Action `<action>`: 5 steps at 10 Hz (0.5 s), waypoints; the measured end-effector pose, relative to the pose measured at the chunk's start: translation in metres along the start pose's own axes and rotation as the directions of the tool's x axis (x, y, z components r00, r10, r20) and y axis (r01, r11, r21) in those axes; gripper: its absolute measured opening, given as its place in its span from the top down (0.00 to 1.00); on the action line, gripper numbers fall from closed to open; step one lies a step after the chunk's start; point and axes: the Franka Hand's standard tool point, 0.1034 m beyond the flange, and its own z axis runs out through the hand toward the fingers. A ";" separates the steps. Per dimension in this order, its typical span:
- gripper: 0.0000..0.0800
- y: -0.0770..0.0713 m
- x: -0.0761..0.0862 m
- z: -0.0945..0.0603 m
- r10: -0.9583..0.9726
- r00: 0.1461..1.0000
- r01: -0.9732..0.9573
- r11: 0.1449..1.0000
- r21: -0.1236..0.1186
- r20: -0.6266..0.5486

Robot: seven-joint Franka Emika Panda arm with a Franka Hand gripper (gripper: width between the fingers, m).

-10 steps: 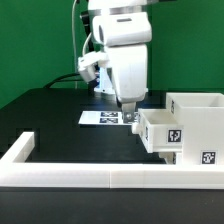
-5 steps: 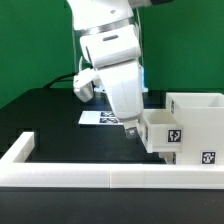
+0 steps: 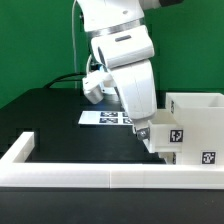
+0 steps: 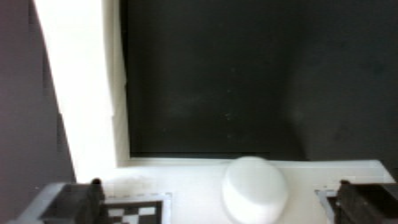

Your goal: Assemble drawer

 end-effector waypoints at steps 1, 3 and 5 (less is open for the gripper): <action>0.19 0.000 0.000 0.000 0.000 1.000 0.000 1.000 0.000 0.000; 0.19 0.000 0.000 0.001 0.000 1.000 0.000 1.000 0.001 -0.001; 0.19 -0.001 0.007 0.004 0.032 0.999 -0.032 0.999 0.009 0.013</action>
Offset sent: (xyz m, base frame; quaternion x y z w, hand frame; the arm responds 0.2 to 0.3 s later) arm -0.0052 0.0342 -0.0052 -0.0049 0.0297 0.0148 0.9994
